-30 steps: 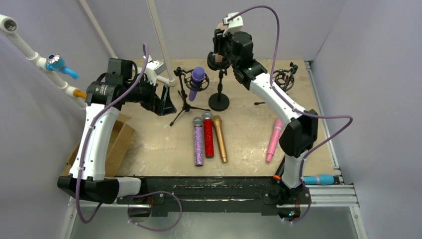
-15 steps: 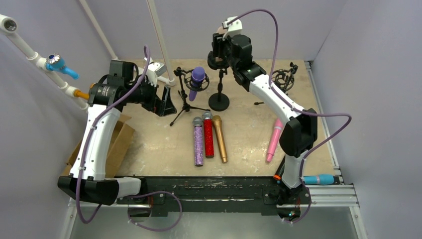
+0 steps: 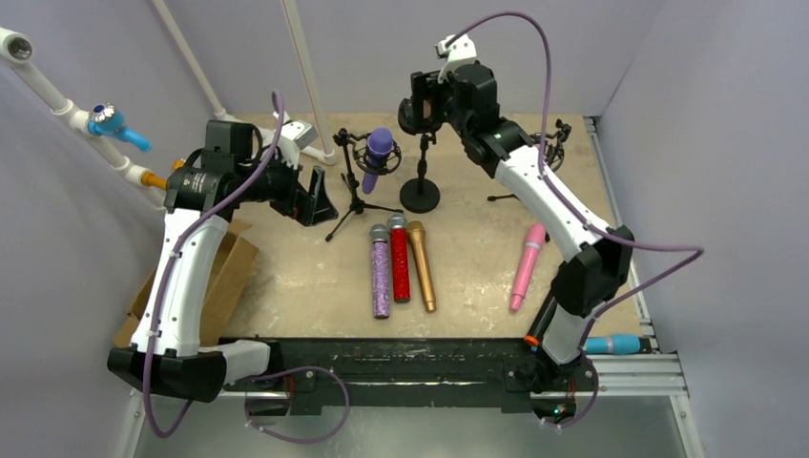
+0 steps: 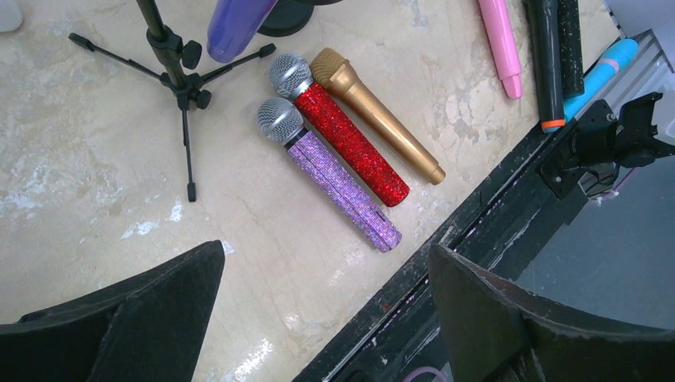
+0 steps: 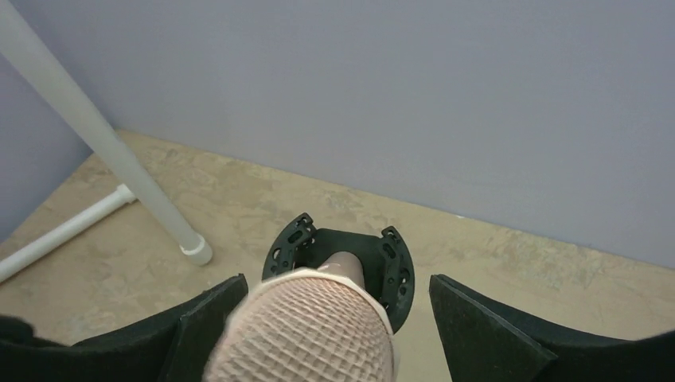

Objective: Attach the microphones to the stand

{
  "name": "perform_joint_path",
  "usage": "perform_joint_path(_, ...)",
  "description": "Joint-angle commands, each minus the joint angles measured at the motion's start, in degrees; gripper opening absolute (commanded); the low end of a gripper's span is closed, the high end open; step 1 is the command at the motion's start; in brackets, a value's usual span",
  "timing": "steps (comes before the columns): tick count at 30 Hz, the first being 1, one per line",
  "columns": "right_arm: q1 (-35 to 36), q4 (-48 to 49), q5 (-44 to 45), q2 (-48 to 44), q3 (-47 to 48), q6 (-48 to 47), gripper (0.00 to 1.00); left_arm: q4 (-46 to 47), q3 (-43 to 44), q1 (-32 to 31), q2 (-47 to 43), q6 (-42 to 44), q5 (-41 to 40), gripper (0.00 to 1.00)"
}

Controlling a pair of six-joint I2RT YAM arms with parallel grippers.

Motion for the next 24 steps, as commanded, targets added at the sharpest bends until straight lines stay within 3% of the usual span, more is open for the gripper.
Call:
perform_joint_path(1, -0.1, -2.7, 1.8, -9.7, -1.8, 2.1, 0.9, 1.8, -0.6, 0.6, -1.8, -0.1, 0.3, 1.0)
perform_joint_path(12, -0.2, -11.5, 7.8, -18.0, -8.2, 3.6, 0.9, 2.5, -0.9, 1.4, -1.7, -0.7, 1.3, 1.0)
perform_joint_path(24, -2.7, -21.7, 20.9, -26.3, -16.1, 11.4, 0.78, 2.3, -1.7, 2.2, -2.1, -0.5, 1.7, 1.0)
